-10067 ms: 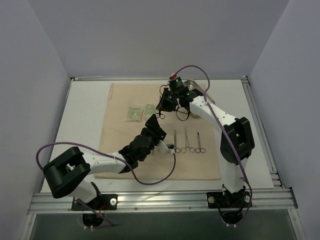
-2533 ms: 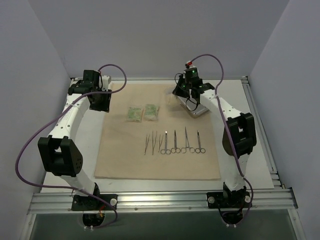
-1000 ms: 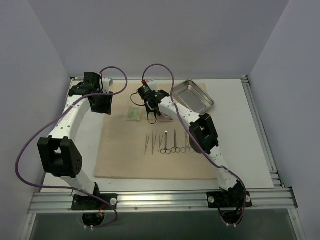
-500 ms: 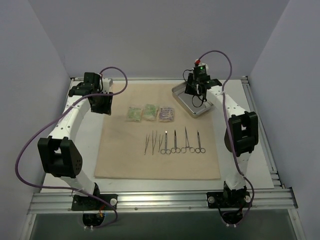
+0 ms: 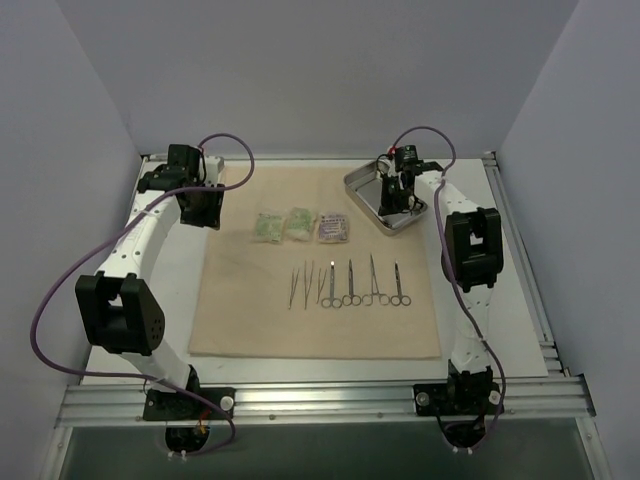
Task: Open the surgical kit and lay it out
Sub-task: Reset both arms
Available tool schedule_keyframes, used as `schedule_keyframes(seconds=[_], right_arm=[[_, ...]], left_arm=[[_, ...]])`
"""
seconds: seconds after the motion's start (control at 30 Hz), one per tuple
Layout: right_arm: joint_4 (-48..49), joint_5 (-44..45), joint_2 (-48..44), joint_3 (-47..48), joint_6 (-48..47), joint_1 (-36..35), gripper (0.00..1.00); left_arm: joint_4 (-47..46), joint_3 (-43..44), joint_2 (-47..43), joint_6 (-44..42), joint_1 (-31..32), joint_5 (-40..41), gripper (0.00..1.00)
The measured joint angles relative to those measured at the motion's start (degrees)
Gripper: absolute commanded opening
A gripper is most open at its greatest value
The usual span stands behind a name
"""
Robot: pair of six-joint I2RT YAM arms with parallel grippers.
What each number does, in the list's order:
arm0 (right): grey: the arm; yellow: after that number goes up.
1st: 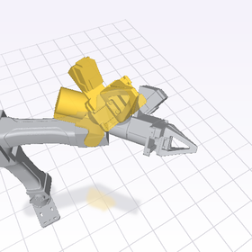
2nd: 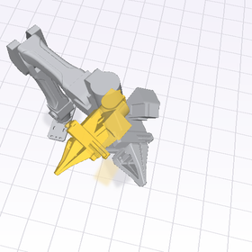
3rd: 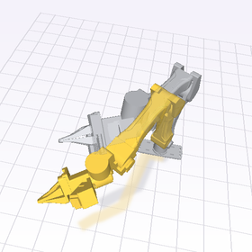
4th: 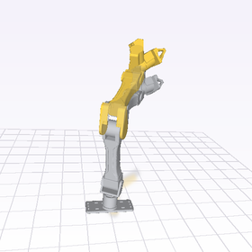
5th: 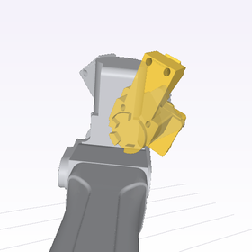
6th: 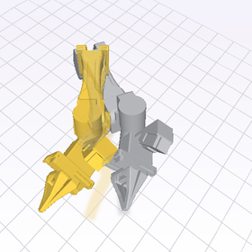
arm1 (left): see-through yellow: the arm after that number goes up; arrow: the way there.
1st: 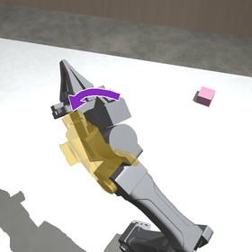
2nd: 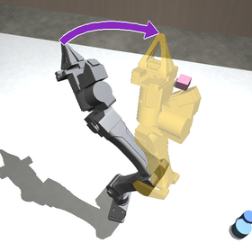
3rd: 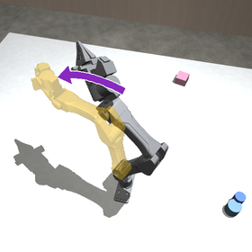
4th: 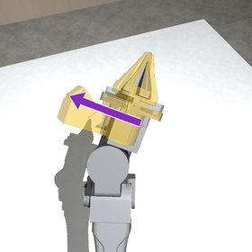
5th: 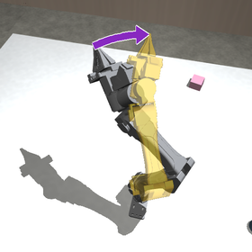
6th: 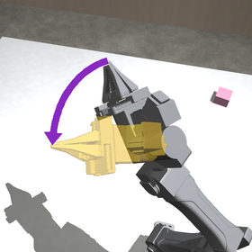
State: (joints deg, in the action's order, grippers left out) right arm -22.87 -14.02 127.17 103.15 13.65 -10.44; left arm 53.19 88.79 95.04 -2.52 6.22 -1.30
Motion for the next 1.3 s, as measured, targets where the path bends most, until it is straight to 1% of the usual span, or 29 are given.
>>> schedule_keyframes(seconds=[0.17,0.43,0.6,0.8,0.9,0.93,1.0,1.03,1.07,1.13,1.2,1.3], right_arm=[[-1.97,-6.23,0.22,-0.52,-1.55,-0.37,0.00],[-1.20,-10.10,5.46,1.42,-0.76,0.98,0.00],[-1.53,-9.97,7.34,4.74,-1.46,2.21,0.00],[-2.34,-9.81,7.52,6.12,-2.45,2.21,0.00],[-2.89,-10.64,7.52,8.79,-2.43,2.21,0.06],[-2.78,-11.08,7.48,10.08,-2.23,2.25,0.16],[-1.25,-11.54,6.60,11.91,-1.36,2.40,0.32],[-0.09,-11.47,5.49,11.98,-0.72,2.54,0.54],[0.74,-11.23,4.04,11.93,0.26,2.84,0.99],[5.14,-9.35,-2.08,10.97,1.68,4.79,1.00],[7.43,-4.17,-8.28,7.06,2.25,7.37,1.00],[8.85,4.59,-15.98,2.67,2.60,13.51,1.00]], left_arm=[[0.00,-0.07,0.00,-0.02,0.00,0.26,0.51],[-0.02,-0.04,0.00,-0.02,0.00,0.90,0.51],[-0.02,-0.04,0.00,-0.02,0.00,1.70,0.51],[0.00,-0.04,0.00,-0.02,0.00,2.14,0.51],[0.00,-0.04,0.02,-0.02,0.00,2.19,0.51],[0.00,-0.02,0.02,-0.02,0.00,2.21,0.51],[-0.04,0.11,0.02,-0.02,0.00,2.38,0.51],[-0.02,0.17,0.02,-0.07,0.00,2.54,0.51],[-0.07,0.20,0.02,-0.07,0.00,2.73,0.51],[-0.13,0.20,0.02,-0.20,-0.04,3.43,0.51],[-0.39,0.20,0.02,-0.35,-0.42,4.07,0.51],[-0.76,0.22,0.02,-0.66,-1.99,4.48,0.51]])
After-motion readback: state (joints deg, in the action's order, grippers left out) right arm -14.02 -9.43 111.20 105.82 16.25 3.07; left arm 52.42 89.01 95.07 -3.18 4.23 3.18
